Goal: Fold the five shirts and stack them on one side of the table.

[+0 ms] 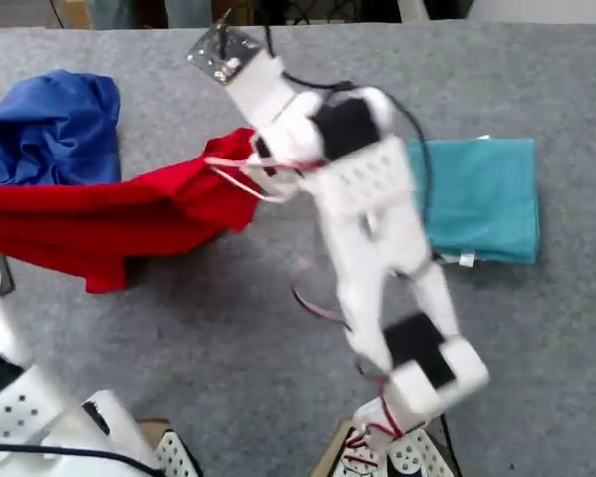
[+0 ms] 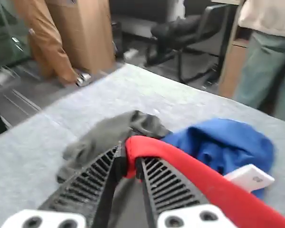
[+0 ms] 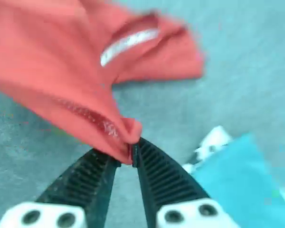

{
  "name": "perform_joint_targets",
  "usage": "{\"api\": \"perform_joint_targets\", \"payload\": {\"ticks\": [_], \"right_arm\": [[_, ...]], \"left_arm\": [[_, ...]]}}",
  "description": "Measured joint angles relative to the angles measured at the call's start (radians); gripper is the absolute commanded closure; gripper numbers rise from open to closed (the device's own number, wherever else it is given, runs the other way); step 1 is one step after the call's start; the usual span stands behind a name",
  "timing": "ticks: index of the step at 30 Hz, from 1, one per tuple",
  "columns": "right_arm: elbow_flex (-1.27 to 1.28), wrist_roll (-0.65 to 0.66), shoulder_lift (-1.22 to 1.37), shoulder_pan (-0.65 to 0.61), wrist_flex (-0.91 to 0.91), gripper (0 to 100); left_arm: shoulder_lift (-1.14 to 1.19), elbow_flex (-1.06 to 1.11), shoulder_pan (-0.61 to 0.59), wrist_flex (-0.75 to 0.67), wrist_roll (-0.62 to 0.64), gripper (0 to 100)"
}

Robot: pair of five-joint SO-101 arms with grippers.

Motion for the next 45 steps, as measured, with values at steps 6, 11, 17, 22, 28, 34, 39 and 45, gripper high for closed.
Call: {"api": "perform_joint_targets", "payload": {"ticks": [6,11,17,22,28,34,39,45], "right_arm": [[0.0,0.025,-0.264,0.002,-0.025,98.5],[-0.015,0.025,-0.362,0.002,-0.026,98.5],[0.046,0.026,-0.379,0.002,-0.017,98.5],[0.27,0.026,-0.381,0.002,-0.005,98.5],[0.663,0.1,-0.381,-0.091,-0.008,98.5],[1.014,0.184,-0.381,-0.184,-0.095,98.5],[1.249,0.256,-0.381,-0.158,-0.305,98.5],[1.425,0.285,-0.381,-0.094,-0.523,98.3]], "left_arm": [[0.284,-0.463,0.11,0.354,0.08,97],[0.508,-0.839,0.235,0.686,0.083,97],[0.71,-0.819,0.209,0.801,0.081,97],[0.735,-0.632,0.141,0.715,-0.018,97],[0.743,-0.27,0.133,0.563,-0.252,97],[0.746,-0.02,0.153,0.496,-0.448,97],[0.746,0.023,0.17,0.485,-0.512,97],[0.746,0.026,0.17,0.483,-0.52,97]]}}
